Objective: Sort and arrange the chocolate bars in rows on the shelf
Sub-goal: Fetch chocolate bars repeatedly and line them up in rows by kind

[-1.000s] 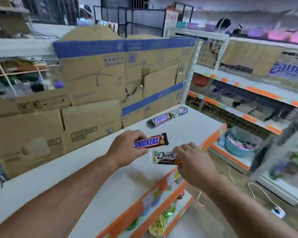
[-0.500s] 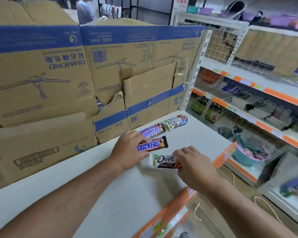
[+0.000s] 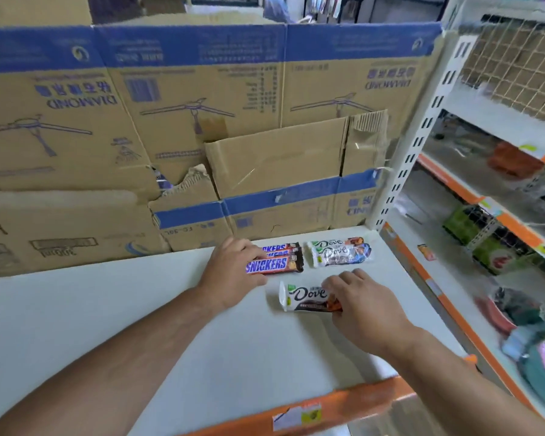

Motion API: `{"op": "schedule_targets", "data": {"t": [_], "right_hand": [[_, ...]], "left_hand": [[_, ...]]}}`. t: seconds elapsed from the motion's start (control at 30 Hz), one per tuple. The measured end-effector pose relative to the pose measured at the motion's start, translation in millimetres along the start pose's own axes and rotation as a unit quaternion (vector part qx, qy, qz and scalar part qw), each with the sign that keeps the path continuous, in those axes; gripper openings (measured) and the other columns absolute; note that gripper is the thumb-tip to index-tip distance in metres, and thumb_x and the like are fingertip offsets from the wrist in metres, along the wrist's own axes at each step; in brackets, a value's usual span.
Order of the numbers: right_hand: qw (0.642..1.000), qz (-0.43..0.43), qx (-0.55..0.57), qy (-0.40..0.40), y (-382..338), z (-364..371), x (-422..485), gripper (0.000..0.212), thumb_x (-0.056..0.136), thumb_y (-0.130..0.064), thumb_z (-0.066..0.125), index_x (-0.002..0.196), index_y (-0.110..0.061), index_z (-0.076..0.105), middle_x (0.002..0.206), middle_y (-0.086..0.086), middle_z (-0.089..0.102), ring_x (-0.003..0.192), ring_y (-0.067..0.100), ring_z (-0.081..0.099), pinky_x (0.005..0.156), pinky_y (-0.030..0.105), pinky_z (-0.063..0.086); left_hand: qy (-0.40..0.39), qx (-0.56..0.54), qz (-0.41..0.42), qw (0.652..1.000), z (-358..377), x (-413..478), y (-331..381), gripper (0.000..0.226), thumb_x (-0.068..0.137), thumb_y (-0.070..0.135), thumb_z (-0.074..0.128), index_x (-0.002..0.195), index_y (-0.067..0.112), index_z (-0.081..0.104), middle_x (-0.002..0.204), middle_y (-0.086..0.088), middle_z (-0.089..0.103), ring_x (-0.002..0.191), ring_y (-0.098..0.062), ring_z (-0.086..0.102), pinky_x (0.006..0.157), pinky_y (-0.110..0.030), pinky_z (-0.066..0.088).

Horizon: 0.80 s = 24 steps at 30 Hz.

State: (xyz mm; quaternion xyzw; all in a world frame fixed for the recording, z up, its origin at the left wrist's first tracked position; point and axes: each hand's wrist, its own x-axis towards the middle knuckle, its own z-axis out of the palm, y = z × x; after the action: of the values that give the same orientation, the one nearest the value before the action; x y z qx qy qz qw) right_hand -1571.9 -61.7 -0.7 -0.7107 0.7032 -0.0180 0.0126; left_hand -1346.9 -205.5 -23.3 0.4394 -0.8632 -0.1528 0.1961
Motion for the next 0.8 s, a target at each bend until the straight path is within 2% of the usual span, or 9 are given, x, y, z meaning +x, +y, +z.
{"op": "schedule_targets", "data": {"t": [0.13, 0.3, 0.43, 0.6, 0.7, 0.8], "right_hand": [[0.999, -0.032, 0.017, 0.015, 15, 2, 3, 0.037, 0.066, -0.038, 0.052, 0.101, -0.028, 0.058, 0.090, -0.009, 0.059, 0.093, 0.018, 0.053, 0.059, 0.034, 0.051], [0.998, -0.052, 0.040, 0.017, 23, 5, 5, 0.037, 0.069, -0.035, 0.052, 0.104, -0.028, 0.059, 0.090, -0.008, 0.060, 0.092, 0.019, 0.054, 0.061, 0.035, 0.051], [0.997, -0.050, 0.052, 0.002, 26, 2, 7, 0.042, 0.071, -0.034, 0.051, 0.112, -0.029, 0.057, 0.097, -0.009, 0.060, 0.098, 0.018, 0.053, 0.068, 0.034, 0.051], [0.999, -0.011, 0.045, -0.001, 38, 2, 9, 0.041, 0.069, -0.034, 0.053, 0.109, -0.029, 0.058, 0.097, -0.010, 0.061, 0.101, 0.017, 0.052, 0.068, 0.031, 0.051], [1.000, 0.008, 0.022, -0.001, 49, 0, 13, 0.039, 0.070, -0.037, 0.056, 0.108, -0.030, 0.057, 0.099, -0.010, 0.060, 0.100, 0.016, 0.050, 0.067, 0.030, 0.049], [1.000, 0.020, 0.009, -0.002, 58, -3, 18, 0.038, 0.073, -0.033, 0.056, 0.111, -0.028, 0.056, 0.100, -0.009, 0.059, 0.102, 0.017, 0.048, 0.067, 0.031, 0.049]], "left_hand": [[0.010, 0.000, -0.028, 1.000, 2, -2, 6, 0.044, 0.072, 0.037, 0.079, 0.115, 0.034, 0.067, 0.111, 0.015, 0.054, 0.106, -0.009, 0.042, 0.098, -0.030, 0.034], [0.009, -0.003, -0.046, 0.999, 3, -3, 9, 0.044, 0.073, 0.036, 0.079, 0.116, 0.036, 0.065, 0.113, 0.016, 0.053, 0.106, -0.006, 0.041, 0.099, -0.030, 0.034], [0.013, 0.040, -0.044, 0.998, 4, -6, 16, 0.047, 0.076, 0.036, 0.073, 0.122, 0.032, 0.061, 0.118, 0.013, 0.052, 0.112, -0.010, 0.042, 0.101, -0.032, 0.032], [0.088, 0.059, 0.033, 0.994, 31, -24, 42, 0.036, 0.073, 0.035, 0.061, 0.109, 0.029, 0.065, 0.111, 0.012, 0.057, 0.110, -0.015, 0.048, 0.096, -0.033, 0.035], [0.078, 0.049, 0.071, 0.993, 50, -33, 59, 0.032, 0.076, 0.038, 0.056, 0.105, 0.029, 0.066, 0.108, 0.013, 0.058, 0.106, -0.014, 0.047, 0.092, -0.030, 0.032], [0.065, 0.048, 0.071, 0.994, 61, -41, 66, 0.029, 0.079, 0.040, 0.055, 0.103, 0.028, 0.065, 0.104, 0.012, 0.058, 0.100, -0.015, 0.048, 0.089, -0.032, 0.034]]}}
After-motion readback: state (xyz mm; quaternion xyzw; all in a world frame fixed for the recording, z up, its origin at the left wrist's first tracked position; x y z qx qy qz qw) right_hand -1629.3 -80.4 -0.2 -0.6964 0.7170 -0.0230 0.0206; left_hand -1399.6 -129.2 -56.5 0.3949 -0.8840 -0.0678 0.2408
